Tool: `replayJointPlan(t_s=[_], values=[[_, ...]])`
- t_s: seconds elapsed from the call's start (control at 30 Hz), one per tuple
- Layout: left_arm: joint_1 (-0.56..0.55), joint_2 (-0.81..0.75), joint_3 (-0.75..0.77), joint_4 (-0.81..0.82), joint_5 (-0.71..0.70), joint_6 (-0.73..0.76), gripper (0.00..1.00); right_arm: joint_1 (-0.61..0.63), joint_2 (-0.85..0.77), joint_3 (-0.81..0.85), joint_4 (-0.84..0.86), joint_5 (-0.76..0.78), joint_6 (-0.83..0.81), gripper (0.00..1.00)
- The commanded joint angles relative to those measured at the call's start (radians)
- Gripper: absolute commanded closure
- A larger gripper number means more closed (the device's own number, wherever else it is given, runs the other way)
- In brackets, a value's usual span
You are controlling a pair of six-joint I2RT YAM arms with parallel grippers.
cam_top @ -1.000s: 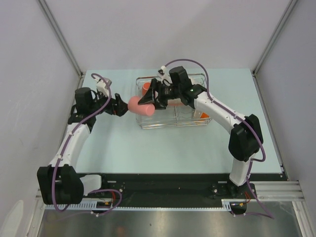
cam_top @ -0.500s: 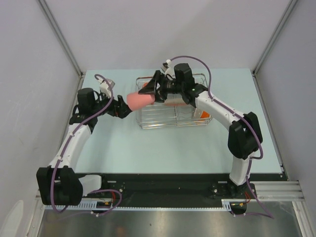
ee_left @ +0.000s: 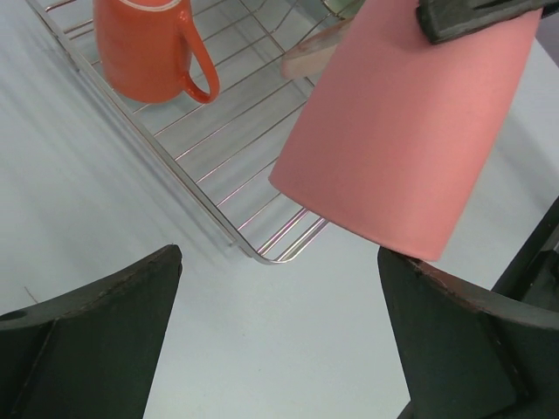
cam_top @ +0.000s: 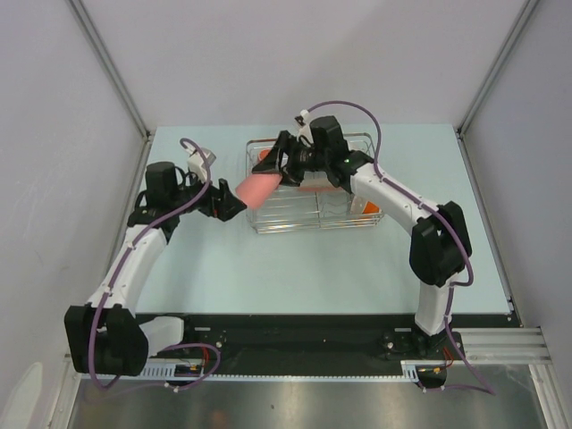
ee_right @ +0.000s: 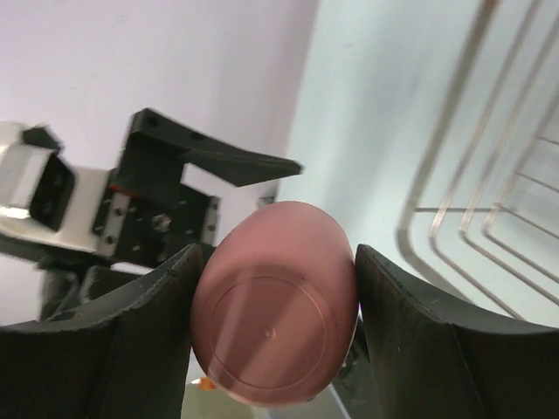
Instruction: Load the mixed dishes into the dish rack
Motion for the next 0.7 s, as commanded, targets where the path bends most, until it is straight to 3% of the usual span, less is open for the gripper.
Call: replayJointPlan(t_s=[0.0,0.17,0.37,0.67], values=[[-0.014,-0.044,0.037,-0.042,-0.013,0.068,0.0,0.029,-0.023,0.078,-0.236,0.149,-0.213,1.0],[0.003,-0.099,0.037,-0.107,-0.088,0.127,0.0,0.035,-0.043,0.079,-0.339,0.278,-0.301,1.0],[0.096,-0.125,0.028,-0.228,-0.072,0.22,0.0,0.07,-0.014,0.145,-0.421,0.425,-0.393,1.0],[0.139,-0.179,-0.039,-0.226,-0.045,0.222,0.0,0.141,0.107,0.322,-0.515,0.616,-0.496,1.0]])
